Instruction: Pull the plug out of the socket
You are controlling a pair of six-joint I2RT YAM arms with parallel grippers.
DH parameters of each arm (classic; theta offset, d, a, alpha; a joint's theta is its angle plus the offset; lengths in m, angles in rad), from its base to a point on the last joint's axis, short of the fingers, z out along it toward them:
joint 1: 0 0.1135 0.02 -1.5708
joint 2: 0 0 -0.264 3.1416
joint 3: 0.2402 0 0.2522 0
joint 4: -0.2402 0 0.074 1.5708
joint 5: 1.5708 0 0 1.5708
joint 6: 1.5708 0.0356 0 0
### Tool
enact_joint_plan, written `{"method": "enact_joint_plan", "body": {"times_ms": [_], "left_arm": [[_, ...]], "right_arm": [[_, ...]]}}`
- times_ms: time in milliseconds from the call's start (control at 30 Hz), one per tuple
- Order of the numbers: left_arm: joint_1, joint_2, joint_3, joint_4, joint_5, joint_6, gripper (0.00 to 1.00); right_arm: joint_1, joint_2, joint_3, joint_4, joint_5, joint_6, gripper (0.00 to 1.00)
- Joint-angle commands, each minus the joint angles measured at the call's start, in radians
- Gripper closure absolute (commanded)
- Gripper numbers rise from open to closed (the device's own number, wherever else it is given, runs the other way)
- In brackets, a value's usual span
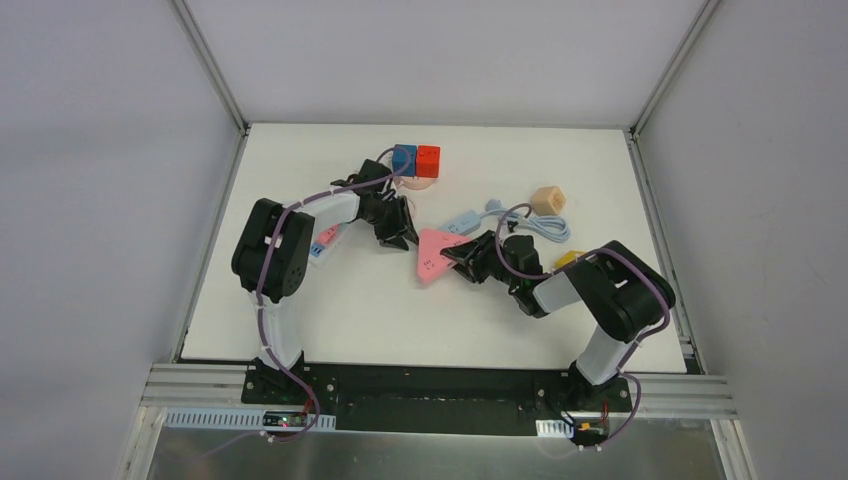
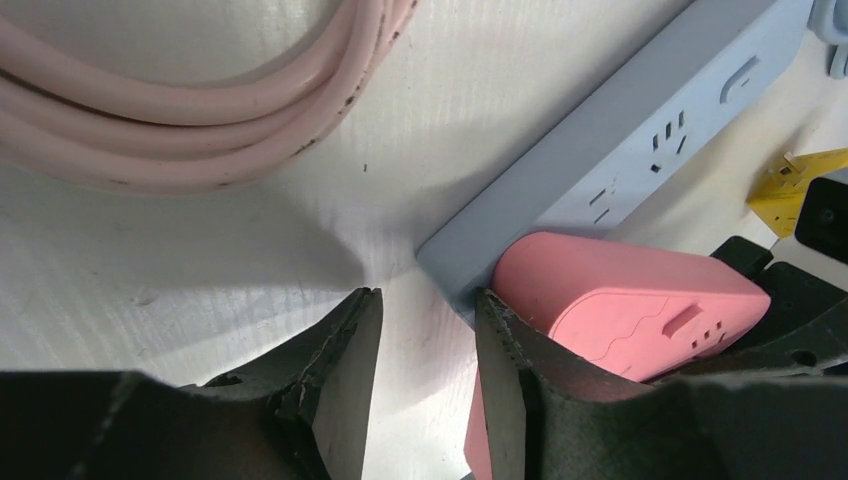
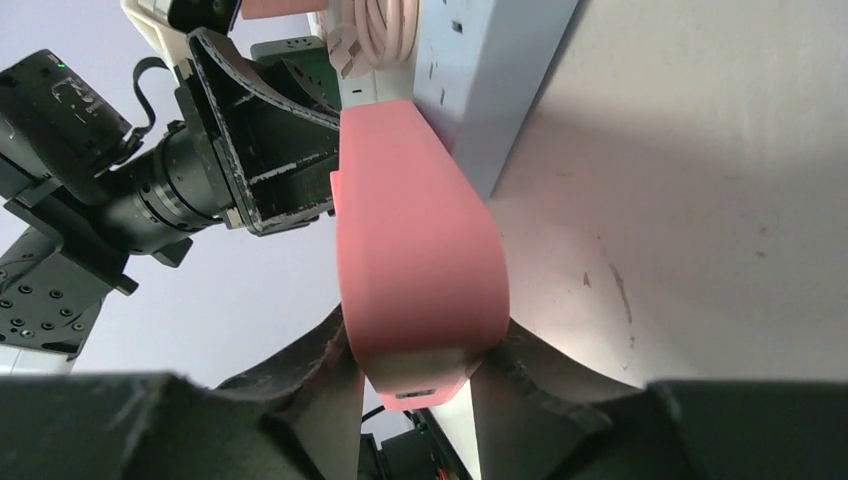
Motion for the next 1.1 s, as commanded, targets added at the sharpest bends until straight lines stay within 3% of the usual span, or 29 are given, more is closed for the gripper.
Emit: {"method": "enact_joint_plan", "body": {"times_ms": [0,67,167,267,333,467,600,1067], "left_arm": [[-0.081,0.075,-0.051,-0.128,-0.006,0.018,0.59],[-0.086,0.083,-0.042,-0.127,-0.004,0.013,0.60],[-0.091,0.100,-0.027,-0.129,-0.001,0.005,0.60],[-0.095,0.105,-0.030,-0.128,-0.009,-0.001,0.62],[-0.098,0.108,-0.034,-0.127,-0.014,-0.001,0.63],[-0.102,0.115,-0.042,-0.130,-0.025,-0.004,0.65],[-0.106,0.121,-0.040,-0.142,-0.041,-0.004,0.66],[-0.107,0.123,-0.044,-0.166,-0.103,0.013,0.71]], "right_arm": [[-0.063,-0.022,0.002,-0.046,0.009,-0.079,0.77],[-0.077,-0.011,0.017,-0.059,-0.014,-0.100,0.70],[-0.079,0.010,0.029,-0.061,-0.032,-0.091,0.51],[-0.078,0.029,0.013,-0.019,-0.038,-0.059,0.44],[-0.077,0.046,0.011,0.018,-0.063,-0.050,0.50],[-0.078,0.089,0.013,0.119,-0.128,-0.024,0.80],[-0.078,0.119,-0.001,0.206,-0.138,0.019,1.00],[-0.091,0.077,0.056,0.366,-0.276,0.088,1.00]]}}
